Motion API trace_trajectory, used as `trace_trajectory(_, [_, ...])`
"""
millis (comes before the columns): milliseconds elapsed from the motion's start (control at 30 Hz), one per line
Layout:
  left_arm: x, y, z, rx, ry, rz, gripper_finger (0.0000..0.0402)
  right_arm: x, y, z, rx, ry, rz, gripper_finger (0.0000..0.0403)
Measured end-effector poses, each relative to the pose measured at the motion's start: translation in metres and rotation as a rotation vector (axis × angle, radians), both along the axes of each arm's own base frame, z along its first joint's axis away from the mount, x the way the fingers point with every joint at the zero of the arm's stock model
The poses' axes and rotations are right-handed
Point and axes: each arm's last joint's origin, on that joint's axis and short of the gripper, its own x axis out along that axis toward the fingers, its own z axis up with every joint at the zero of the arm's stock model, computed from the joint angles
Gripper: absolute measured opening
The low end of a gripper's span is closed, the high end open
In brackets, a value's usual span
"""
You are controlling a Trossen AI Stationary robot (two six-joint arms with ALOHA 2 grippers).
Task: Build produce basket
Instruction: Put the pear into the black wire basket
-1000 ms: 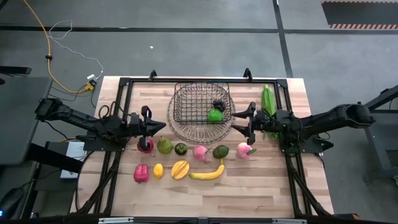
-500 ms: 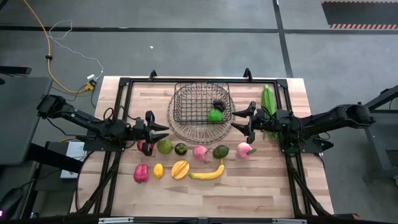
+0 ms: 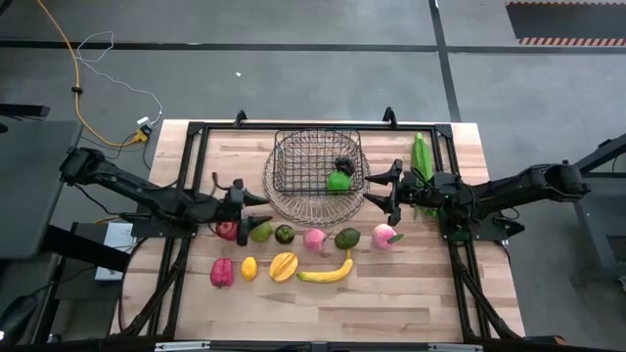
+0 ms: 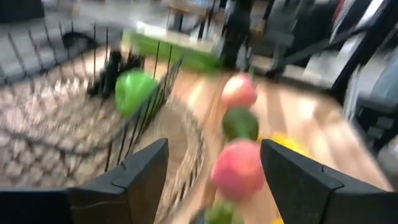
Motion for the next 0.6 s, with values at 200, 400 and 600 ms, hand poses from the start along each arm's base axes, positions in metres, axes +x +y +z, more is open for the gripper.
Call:
trace_trajectory(200, [-0.005, -0.001, 0.011, -0.097, 0.256, 0.077, 0.0244, 0.0, 0.0, -0.001, 0.0, 0.015, 0.0, 0.0236])
trace_trajectory(400, [-0.012, 0.003, 0.004, -0.106, 0.299, 0.236, 0.0243, 0.0, 0.0, -0.001, 0.001, 0.015, -0.01, 0.0236])
trace_trajectory(600, [-0.015, 0.002, -0.002, -0.241, 0.329, 0.278, 0.0243, 0.0, 0.0, -0.001, 0.001, 0.016, -0.01, 0.0236])
